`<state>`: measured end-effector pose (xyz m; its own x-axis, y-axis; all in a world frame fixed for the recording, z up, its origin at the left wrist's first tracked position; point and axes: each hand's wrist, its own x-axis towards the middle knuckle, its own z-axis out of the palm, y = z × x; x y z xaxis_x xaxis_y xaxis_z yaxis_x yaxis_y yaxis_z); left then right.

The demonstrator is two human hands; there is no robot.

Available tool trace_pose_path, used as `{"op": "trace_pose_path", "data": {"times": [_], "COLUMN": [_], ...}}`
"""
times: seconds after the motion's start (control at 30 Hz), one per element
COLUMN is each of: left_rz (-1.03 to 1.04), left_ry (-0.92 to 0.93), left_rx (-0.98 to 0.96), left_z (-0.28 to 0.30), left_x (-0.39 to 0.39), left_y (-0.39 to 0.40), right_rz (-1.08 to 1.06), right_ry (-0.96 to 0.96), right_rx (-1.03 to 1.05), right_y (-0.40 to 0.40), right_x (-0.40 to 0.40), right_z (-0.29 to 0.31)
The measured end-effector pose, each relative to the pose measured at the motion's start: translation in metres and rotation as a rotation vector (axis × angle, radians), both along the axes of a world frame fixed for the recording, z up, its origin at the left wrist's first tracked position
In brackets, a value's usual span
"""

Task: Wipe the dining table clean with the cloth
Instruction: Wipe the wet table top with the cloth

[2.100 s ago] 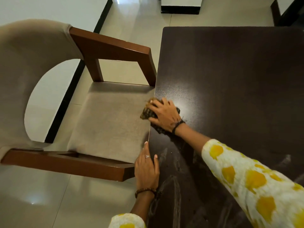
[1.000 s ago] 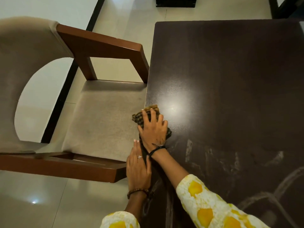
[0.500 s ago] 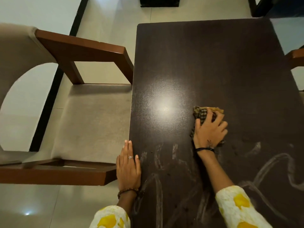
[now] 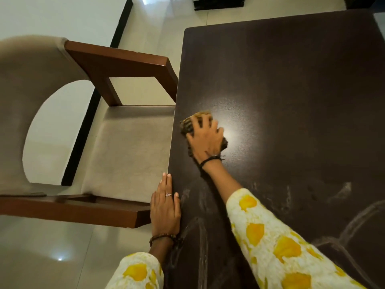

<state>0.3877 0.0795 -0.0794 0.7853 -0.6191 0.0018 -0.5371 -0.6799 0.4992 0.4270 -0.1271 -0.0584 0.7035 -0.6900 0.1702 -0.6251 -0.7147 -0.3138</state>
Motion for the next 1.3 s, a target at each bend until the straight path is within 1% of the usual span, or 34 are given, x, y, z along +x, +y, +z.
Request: {"op": "trace_pose_path", "data": {"times": [0.07, 0.2, 0.27, 0.37, 0.47, 0.6, 0.7, 0.77, 0.87, 0.93, 1.0, 1.1, 1.17, 1.2, 1.3], "left_rz": [0.005, 0.011, 0.013, 0.032, 0.028, 0.030, 0.045, 0.078, 0.165, 0.158, 0.055, -0.127, -0.150, -0.149, -0.151], "left_ry": [0.001, -0.001, -0.005, -0.010, -0.031, -0.093, -0.166, -0.193, -0.146, -0.061, 0.003, 0.038, 0.084, 0.090, -0.001], "left_rx": [-0.003, -0.010, -0.004, 0.028, 0.076, 0.190, 0.269, 0.266, 0.153, 0.072, 0.026, -0.031, -0.074, -0.060, 0.049], "left_z": [0.000, 0.000, 0.001, 0.003, 0.005, 0.004, 0.007, 0.011, 0.017, 0.017, 0.017, 0.018, 0.020, 0.019, 0.013], "left_x": [-0.001, -0.002, -0.003, -0.003, -0.004, -0.005, -0.007, -0.019, -0.065, -0.108, -0.149, -0.192, -0.213, -0.221, -0.231], "left_y": [0.000, 0.000, 0.000, -0.002, -0.002, -0.003, -0.004, -0.013, -0.046, -0.079, -0.115, -0.160, -0.179, -0.184, -0.184], "right_rz": [-0.093, -0.401, -0.488, -0.561, -0.450, -0.136, 0.013, 0.024, -0.088, -0.179, -0.265, -0.394, -0.502, -0.553, -0.674], "right_ry": [0.048, 0.063, 0.091, 0.080, 0.105, 0.076, 0.078, 0.063, 0.053, 0.062, 0.103, 0.109, 0.121, 0.135, 0.149], "right_rx": [0.044, -0.005, 0.019, 0.049, 0.037, 0.048, 0.014, -0.008, -0.021, -0.025, -0.034, 0.023, 0.027, 0.027, 0.044], "right_y": [-0.035, -0.094, -0.101, -0.085, -0.044, 0.015, 0.015, -0.007, -0.054, -0.091, -0.129, -0.178, -0.201, -0.209, -0.214], "right_x": [-0.029, -0.104, -0.125, -0.121, -0.103, -0.092, -0.100, -0.117, -0.157, -0.196, -0.239, -0.296, -0.325, -0.334, -0.332], "right_z": [-0.001, -0.001, 0.001, 0.003, 0.002, 0.001, 0.000, -0.001, 0.001, 0.002, 0.004, 0.004, 0.003, 0.003, 0.006]}}
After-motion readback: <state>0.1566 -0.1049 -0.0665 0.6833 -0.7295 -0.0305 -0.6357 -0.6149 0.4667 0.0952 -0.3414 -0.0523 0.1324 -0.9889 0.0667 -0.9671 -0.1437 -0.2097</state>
